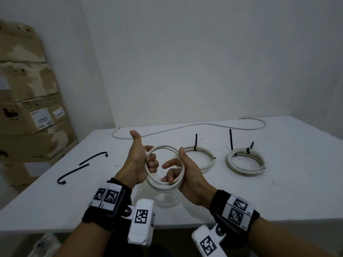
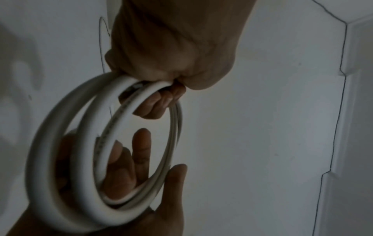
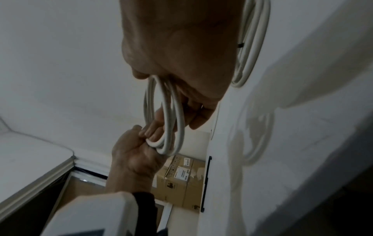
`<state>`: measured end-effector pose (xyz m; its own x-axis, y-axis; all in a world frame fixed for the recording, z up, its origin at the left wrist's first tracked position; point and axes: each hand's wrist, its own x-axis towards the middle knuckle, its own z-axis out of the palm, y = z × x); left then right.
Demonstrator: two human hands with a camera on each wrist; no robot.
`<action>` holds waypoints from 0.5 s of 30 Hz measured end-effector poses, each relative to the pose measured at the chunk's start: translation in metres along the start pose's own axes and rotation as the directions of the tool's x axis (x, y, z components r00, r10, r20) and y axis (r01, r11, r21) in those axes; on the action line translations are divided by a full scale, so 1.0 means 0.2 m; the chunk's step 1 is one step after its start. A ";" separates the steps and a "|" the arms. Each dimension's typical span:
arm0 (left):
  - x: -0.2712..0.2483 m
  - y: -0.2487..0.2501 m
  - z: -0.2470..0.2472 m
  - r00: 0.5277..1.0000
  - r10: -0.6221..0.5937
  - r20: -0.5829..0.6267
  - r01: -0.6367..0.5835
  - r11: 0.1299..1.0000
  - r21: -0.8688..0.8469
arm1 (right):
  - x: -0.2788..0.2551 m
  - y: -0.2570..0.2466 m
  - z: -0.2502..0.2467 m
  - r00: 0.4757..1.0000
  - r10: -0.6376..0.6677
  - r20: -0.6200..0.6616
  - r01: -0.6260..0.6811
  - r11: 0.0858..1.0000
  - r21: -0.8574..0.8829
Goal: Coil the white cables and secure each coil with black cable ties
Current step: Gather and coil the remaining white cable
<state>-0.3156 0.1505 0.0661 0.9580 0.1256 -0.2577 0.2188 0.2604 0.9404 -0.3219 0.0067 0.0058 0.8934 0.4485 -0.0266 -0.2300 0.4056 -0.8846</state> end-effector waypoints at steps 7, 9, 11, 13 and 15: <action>-0.01 -0.04 0.03 0.999 0.049 -0.014 -0.047 0.992 0.114 | 0.01 0.03 -0.02 0.994 -0.046 -0.097 0.035 0.993 -0.116; -0.02 -0.03 0.03 0.998 0.054 -0.012 -0.051 0.987 0.154 | 0.01 0.03 -0.03 0.992 -0.057 -0.115 0.032 0.977 -0.209; -0.03 -0.02 0.03 0.999 0.043 0.001 -0.042 0.979 0.200 | 0.03 0.00 -0.05 0.965 -0.208 -0.161 0.125 0.902 -0.413; -0.04 -0.03 0.03 0.999 0.036 0.025 -0.042 0.964 0.261 | 0.03 -0.08 -0.07 0.894 -0.444 -0.068 0.280 0.669 -0.688; -0.05 -0.04 0.04 0.998 0.035 0.049 -0.049 0.948 0.314 | 0.03 -0.15 -0.08 0.821 -0.534 0.200 0.418 0.326 -0.848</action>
<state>-0.3252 0.1391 0.0636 0.9730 0.0876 -0.2134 0.2190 -0.0595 0.9739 -0.3036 -0.0159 0.0244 0.7793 0.3110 0.5440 0.6262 -0.3556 -0.6938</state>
